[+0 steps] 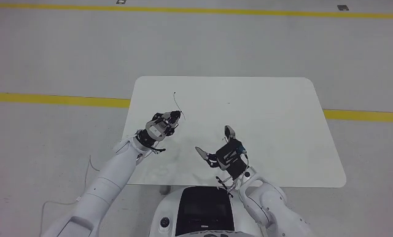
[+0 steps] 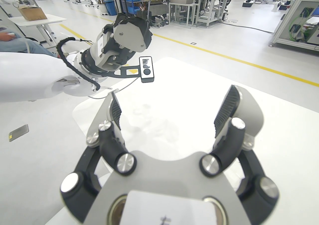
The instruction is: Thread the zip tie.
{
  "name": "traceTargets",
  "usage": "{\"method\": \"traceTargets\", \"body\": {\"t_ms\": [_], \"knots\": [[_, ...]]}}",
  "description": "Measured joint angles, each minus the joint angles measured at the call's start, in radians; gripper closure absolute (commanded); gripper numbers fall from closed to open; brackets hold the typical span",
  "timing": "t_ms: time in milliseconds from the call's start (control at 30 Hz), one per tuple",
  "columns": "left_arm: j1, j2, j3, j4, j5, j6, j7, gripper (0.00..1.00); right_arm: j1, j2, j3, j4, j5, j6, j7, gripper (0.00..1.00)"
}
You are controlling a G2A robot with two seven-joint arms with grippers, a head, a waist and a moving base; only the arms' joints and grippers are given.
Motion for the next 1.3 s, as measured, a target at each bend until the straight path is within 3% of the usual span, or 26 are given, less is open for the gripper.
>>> {"method": "traceTargets", "body": {"t_ms": [167,300,633,900,1100,1300], "knots": [[0.000,0.000,0.000,0.000,0.000,0.000,0.000,1.00,0.047,0.000,-0.051,0.033,-0.090,0.049,-0.054,0.00],[0.000,0.000,0.000,0.000,0.000,0.000,0.000,1.00,0.139,0.027,-0.125,0.088,-0.082,0.110,-0.070,0.00],[0.000,0.000,0.000,0.000,0.000,0.000,0.000,1.00,0.426,0.106,-0.446,0.246,-0.083,0.401,-0.195,0.00],[0.000,0.000,0.000,0.000,0.000,0.000,0.000,1.00,0.431,0.107,-0.441,0.250,-0.083,0.392,-0.186,0.00],[0.000,0.000,0.000,0.000,0.000,0.000,0.000,1.00,0.478,0.109,-0.448,0.261,-0.083,0.398,-0.159,0.00],[0.000,0.000,0.000,0.000,0.000,0.000,0.000,1.00,0.511,0.093,-0.433,0.265,-0.083,0.398,-0.151,0.00]]}}
